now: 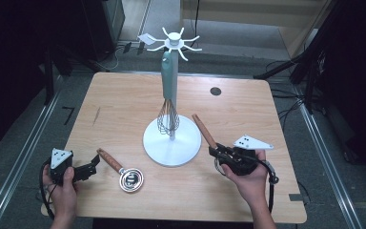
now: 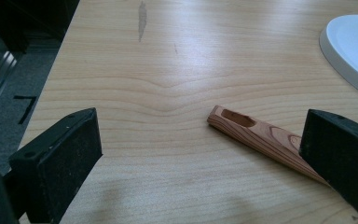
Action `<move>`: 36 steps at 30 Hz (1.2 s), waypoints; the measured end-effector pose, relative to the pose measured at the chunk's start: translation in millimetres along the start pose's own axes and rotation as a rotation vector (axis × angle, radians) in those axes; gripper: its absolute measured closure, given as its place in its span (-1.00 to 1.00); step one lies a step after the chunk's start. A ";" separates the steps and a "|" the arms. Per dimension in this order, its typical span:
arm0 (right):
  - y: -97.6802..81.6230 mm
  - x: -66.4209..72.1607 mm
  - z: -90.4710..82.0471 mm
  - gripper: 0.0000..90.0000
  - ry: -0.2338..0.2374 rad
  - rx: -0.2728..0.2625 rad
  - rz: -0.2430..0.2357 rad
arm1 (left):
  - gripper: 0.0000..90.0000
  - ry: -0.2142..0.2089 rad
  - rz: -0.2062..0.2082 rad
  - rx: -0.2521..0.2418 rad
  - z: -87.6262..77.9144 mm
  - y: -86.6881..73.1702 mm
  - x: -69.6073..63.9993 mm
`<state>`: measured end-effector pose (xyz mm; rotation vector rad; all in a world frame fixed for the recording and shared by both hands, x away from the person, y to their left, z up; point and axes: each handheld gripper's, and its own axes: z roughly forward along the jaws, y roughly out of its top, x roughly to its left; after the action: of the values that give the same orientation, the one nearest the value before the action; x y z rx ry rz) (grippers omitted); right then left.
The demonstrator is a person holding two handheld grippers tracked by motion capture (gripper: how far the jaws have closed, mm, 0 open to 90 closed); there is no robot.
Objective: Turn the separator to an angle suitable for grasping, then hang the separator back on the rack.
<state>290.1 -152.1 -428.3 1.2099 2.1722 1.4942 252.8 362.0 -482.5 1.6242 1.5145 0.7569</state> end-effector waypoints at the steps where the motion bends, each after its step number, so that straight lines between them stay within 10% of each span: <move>1: 0.5 -0.1 -1.0 0.60 -0.003 -0.007 0.005 | -1.00 0.000 0.002 0.001 0.0 0.0 0.0; 36: 20.6 5.9 -21.2 0.60 -0.046 -0.213 -0.016 | -1.00 -0.004 -0.006 -0.004 -0.7 -0.4 0.4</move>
<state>283.8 -159.0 -399.7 1.1415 1.9314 1.6255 252.0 362.5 -482.6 1.6165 1.5129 0.7527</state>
